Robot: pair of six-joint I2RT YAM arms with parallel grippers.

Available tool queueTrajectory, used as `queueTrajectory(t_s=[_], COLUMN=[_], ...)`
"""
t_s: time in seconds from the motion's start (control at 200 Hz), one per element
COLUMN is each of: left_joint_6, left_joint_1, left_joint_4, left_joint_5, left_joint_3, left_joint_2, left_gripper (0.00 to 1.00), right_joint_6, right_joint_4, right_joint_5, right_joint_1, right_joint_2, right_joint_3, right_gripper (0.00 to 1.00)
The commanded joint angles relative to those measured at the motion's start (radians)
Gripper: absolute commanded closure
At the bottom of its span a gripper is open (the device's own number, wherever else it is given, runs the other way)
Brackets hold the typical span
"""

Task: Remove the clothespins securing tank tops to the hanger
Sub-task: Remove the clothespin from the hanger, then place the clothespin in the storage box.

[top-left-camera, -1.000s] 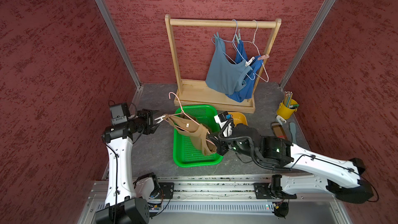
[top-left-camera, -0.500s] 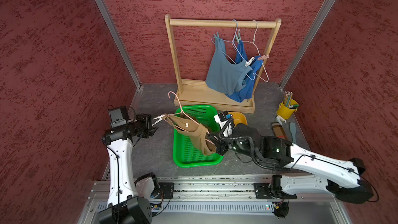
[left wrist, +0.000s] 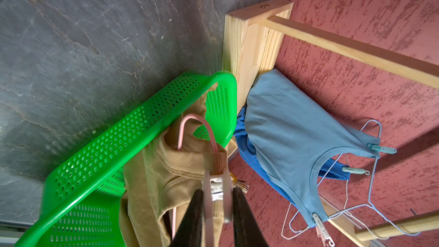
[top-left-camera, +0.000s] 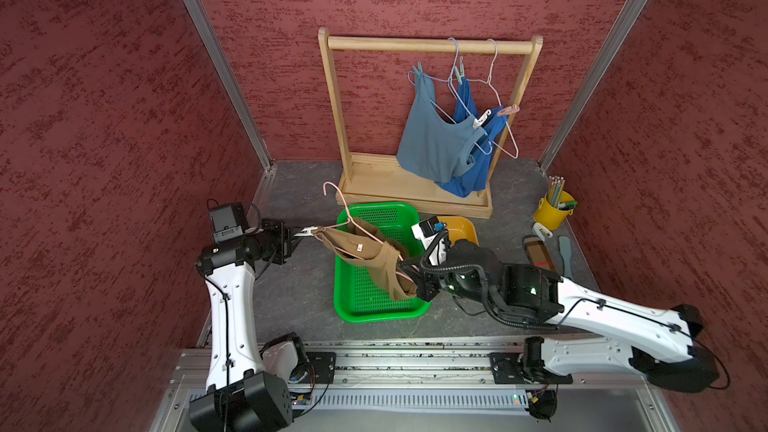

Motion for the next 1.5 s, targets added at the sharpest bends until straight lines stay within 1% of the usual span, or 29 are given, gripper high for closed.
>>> queueTrajectory(t_s=[0.0,0.02,0.14,0.416,0.481,0.546,0.601,0.666,0.726,0.822,0.917,1.002,1.042,1.082,1.162,1.237,1.297,1.358,1.438,1.498], left_joint_6=[0.019,0.024,0.085,0.293,0.333,0.366,0.382,0.369,0.299,0.132,0.013,-0.021,-0.012,0.011,0.094,0.175,0.222,0.243,0.231,0.228], left_joint_1=[0.005,0.005,0.004,0.004,0.002,-0.015,-0.058,-0.155,-0.296,-0.617,-0.966,-1.249,-1.355,-1.441,-1.554,-1.615,-1.636,-1.652,-1.644,-1.623], left_joint_4=[-0.004,-0.008,-0.063,-0.326,-0.388,-0.440,-0.477,-0.490,-0.455,-0.318,-0.192,-0.074,-0.009,0.063,0.223,0.326,0.401,0.475,0.579,0.660], left_joint_5=[-0.010,-0.010,-0.029,-0.135,-0.142,-0.144,-0.166,-0.203,-0.259,-0.421,-0.667,-0.872,-0.955,-1.019,-1.083,-1.129,-1.143,-1.181,-1.199,-1.176], left_joint_3=[0.028,0.031,0.075,0.281,0.324,0.370,0.409,0.436,0.432,0.363,0.286,0.236,0.226,0.222,0.233,0.270,0.288,0.279,0.214,0.161], left_joint_2=[-0.001,0.000,0.007,0.070,0.088,0.096,0.093,0.068,0.022,-0.072,-0.116,-0.088,-0.051,-0.001,0.122,0.252,0.333,0.380,0.410,0.425], left_gripper=[0.97,1.00,1.00,1.00,1.00,1.00,1.00,1.00,1.00,0.99,0.97,0.97,0.97,0.97,0.96,0.96,0.96,0.96,0.96,0.96], right_joint_6=[0.020,0.021,0.025,0.064,0.068,0.070,0.069,0.064,0.054,0.027,0.008,0.011,0.013,0.010,0.006,0.023,0.043,0.054,0.053,0.054], right_joint_4=[0.087,0.088,0.076,0.031,0.026,0.024,0.025,0.033,0.045,0.072,0.108,0.141,0.153,0.153,0.145,0.174,0.204,0.216,0.193,0.179], right_joint_5=[-0.003,-0.002,-0.003,0.016,0.020,0.023,0.019,-0.009,-0.066,-0.189,-0.319,-0.438,-0.484,-0.520,-0.569,-0.629,-0.666,-0.700,-0.722,-0.741], right_joint_1=[-0.004,-0.003,-0.003,-0.006,-0.008,-0.014,-0.031,-0.074,-0.142,-0.267,-0.370,-0.442,-0.467,-0.489,-0.531,-0.575,-0.608,-0.633,-0.660,-0.680], right_joint_2=[-0.011,-0.011,-0.008,-0.009,-0.012,-0.015,-0.015,-0.011,-0.001,0.038,0.098,0.154,0.177,0.200,0.229,0.234,0.228,0.224,0.222,0.217], right_joint_3=[0.001,0.001,-0.005,-0.034,-0.036,-0.035,-0.035,-0.041,-0.045,-0.032,-0.004,0.016,0.023,0.036,0.055,0.045,0.031,0.031,0.042,0.044], right_gripper=[1.00,1.00,1.00,1.00,1.00,1.00,1.00,1.00,1.00,1.00,1.00,1.00,1.00,1.00,1.00,1.00,1.00,1.00,1.00,1.00])
